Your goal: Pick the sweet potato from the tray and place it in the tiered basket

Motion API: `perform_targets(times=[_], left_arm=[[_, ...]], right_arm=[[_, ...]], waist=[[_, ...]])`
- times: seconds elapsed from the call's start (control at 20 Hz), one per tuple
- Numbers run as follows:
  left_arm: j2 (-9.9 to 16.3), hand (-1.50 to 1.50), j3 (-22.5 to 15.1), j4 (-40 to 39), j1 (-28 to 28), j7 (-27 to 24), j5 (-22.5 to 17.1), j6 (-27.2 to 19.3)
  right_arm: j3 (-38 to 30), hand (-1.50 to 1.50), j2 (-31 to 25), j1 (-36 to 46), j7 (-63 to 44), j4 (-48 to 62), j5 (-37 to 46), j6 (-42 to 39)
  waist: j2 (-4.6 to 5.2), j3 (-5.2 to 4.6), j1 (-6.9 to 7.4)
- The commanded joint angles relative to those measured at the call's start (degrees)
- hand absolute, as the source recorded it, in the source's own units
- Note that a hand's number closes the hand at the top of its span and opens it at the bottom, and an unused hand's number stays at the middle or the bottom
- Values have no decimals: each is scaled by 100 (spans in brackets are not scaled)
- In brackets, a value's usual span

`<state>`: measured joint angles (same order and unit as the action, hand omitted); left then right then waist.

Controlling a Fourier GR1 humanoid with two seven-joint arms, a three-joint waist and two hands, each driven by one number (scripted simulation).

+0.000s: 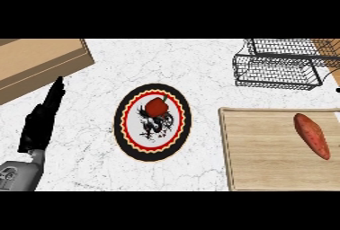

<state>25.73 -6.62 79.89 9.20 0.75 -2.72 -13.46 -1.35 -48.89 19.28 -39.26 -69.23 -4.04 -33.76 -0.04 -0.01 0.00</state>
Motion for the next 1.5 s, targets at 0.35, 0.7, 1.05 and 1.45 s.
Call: perform_targets(times=[0.35, 0.7, 1.05, 1.45], left_arm=[[-291, 0, 280, 197, -157, 68, 297, 202], [-458, 0, 487, 414, -33, 430, 531, 393], [-550, 0, 535, 955, -125, 840, 726, 588], [-940, 0, 779, 223, -4, 297, 997, 584]], right_arm=[[-160, -150, 371, -473, -578, -1336, 780, 130], [-300, -150, 775, -775, -459, -1469, 1224, -180], [-501, -150, 908, -363, -121, -533, 1695, -353], [-522, -150, 1376, -687, 453, -405, 2328, -133]], waist=[[-7, -1, -3], [-3, 0, -5], [2, 3, 38], [4, 1, 4]])
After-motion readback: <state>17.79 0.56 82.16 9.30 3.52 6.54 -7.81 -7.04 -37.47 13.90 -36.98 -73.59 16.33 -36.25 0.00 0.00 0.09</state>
